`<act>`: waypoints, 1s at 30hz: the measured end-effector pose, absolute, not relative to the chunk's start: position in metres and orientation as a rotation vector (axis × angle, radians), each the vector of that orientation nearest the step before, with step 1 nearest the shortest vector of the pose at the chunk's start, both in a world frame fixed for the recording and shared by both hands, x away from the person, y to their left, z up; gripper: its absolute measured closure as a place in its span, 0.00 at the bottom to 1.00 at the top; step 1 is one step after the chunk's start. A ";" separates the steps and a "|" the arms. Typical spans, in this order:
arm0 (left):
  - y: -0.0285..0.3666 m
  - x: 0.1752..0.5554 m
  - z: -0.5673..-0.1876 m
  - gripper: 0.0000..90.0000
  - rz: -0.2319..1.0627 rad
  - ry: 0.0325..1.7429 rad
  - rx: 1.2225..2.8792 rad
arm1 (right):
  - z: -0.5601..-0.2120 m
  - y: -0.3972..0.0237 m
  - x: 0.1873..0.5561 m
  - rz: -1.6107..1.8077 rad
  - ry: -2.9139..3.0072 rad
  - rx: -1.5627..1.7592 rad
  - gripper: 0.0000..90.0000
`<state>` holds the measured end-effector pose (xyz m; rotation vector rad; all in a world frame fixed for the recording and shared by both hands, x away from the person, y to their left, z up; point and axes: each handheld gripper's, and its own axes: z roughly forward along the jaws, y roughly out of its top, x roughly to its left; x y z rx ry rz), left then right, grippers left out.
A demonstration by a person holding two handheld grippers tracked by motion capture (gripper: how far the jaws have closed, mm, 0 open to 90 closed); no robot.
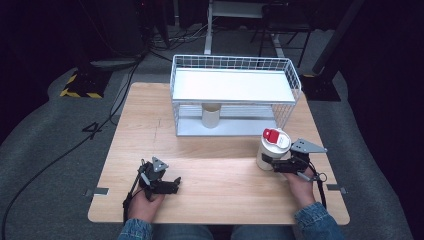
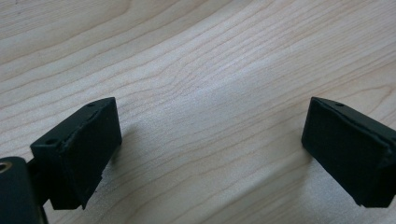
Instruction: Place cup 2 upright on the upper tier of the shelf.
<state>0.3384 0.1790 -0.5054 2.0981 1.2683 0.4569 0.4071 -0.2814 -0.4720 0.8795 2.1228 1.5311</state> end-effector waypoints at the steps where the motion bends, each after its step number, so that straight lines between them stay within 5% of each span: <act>1: 0.179 0.338 -0.505 0.06 0.457 1.268 2.098 | -0.471 -0.281 0.406 1.538 2.118 0.872 0.14; 30: 0.179 0.338 -0.505 0.06 0.457 1.268 2.098 | -0.409 -0.278 0.391 1.559 2.099 0.811 0.14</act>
